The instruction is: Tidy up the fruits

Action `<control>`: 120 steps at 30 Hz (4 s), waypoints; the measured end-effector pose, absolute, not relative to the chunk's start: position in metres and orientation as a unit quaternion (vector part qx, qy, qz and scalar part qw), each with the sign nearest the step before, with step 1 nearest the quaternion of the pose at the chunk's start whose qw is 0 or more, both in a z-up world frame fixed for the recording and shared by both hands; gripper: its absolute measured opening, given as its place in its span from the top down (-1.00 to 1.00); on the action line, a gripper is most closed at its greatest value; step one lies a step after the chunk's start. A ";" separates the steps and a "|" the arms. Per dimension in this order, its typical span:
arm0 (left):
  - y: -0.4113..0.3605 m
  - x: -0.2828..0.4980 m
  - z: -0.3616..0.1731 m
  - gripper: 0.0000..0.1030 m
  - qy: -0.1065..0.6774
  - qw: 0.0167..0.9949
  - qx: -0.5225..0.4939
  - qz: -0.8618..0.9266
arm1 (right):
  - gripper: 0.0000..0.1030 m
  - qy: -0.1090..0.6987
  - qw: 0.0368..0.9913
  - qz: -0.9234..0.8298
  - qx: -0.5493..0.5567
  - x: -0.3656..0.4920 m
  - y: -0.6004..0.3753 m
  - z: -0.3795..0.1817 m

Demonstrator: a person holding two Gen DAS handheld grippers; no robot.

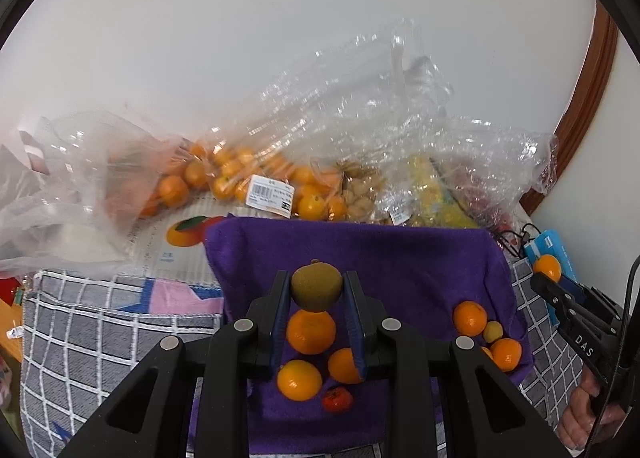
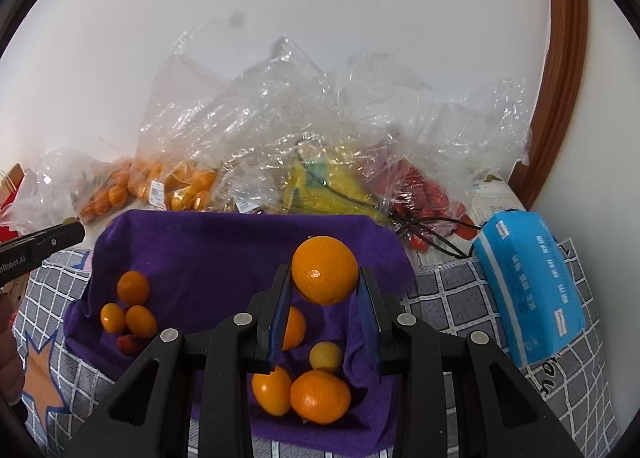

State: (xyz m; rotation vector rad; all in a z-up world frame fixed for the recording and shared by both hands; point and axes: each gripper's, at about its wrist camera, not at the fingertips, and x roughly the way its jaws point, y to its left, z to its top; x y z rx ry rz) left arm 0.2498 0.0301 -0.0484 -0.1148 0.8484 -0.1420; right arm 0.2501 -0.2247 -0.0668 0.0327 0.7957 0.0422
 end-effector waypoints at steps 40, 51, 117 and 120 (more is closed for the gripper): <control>-0.039 0.301 -0.125 0.51 0.505 0.857 -0.006 -0.106 | 0.37 0.453 0.889 0.050 0.040 0.297 -0.222 -0.139; -0.036 0.288 -0.117 0.32 0.509 0.855 -0.007 -0.103 | 0.06 0.443 0.893 0.057 0.047 0.291 -0.222 -0.126; 0.000 0.024 0.034 -0.64 0.315 0.947 -0.029 -0.055 | -0.86 0.328 0.943 -0.001 0.055 0.020 -0.223 0.020; 0.000 0.024 0.034 -0.64 0.315 0.947 -0.027 -0.055 | -0.86 0.329 0.943 -0.001 0.055 0.020 -0.223 0.021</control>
